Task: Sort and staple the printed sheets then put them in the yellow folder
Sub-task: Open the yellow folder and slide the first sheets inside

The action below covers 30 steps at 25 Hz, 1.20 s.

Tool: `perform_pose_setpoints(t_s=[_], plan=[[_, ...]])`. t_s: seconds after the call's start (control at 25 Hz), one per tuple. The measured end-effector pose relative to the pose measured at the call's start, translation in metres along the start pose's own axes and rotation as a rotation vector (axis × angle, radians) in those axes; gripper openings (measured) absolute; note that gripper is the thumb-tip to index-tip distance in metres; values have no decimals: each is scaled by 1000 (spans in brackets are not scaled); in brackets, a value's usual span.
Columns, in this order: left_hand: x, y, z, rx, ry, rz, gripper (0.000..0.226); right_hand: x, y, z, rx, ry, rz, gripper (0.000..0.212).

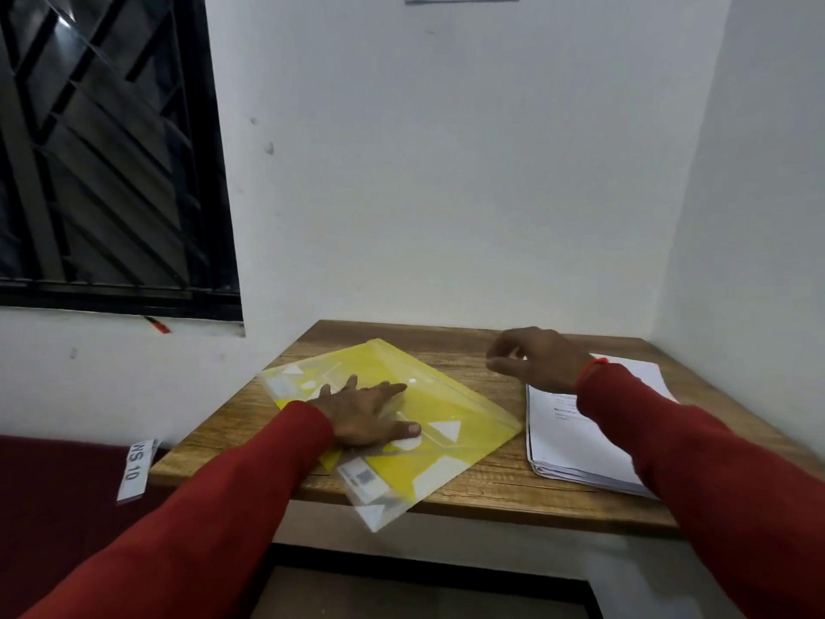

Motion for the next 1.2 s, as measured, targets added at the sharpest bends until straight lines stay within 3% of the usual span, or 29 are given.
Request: perform_pose_setpoints(t_s=[0.12,0.24,0.4,0.52,0.6,0.68,0.84,0.92,1.08,1.2], plan=[[11,-1,-5,105,-90,-20,91,34,-31,24,120,78,-28,23],[24,6,-5,175,-53,-49,97,43,-61,35,133,107,-25,42],[28,23,3,228,-154,-66,117,29,-98,37,79,102,-46,43],[19,42,49,-19,-139,-115,83,27,-104,45,55,116,-97,45],[15,40,78,-304,-64,-234,55,28,-109,49,15,116,-174,42],[17,20,95,-470,59,-279,43,29,-111,48,-46,136,-237,33],[22,8,103,-472,60,-313,34,32,-108,47,-55,131,-201,18],[17,9,101,-432,62,-219,39,29,-104,49,-50,28,-94,16],[5,7,97,-374,44,-80,47,-1,-79,48,-141,-244,350,25],[5,12,91,-400,-7,-119,46,-25,-66,42,-190,-313,340,18]])
Point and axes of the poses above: each hand's wrist, its own z-axis towards the middle knuckle, its own y-axis out of the back of the hand, x = y × z, the point moved 5 cm from there along z, towards the middle knuckle, and after that the axes turned 5 degrees about z, right-handed, at the moved point
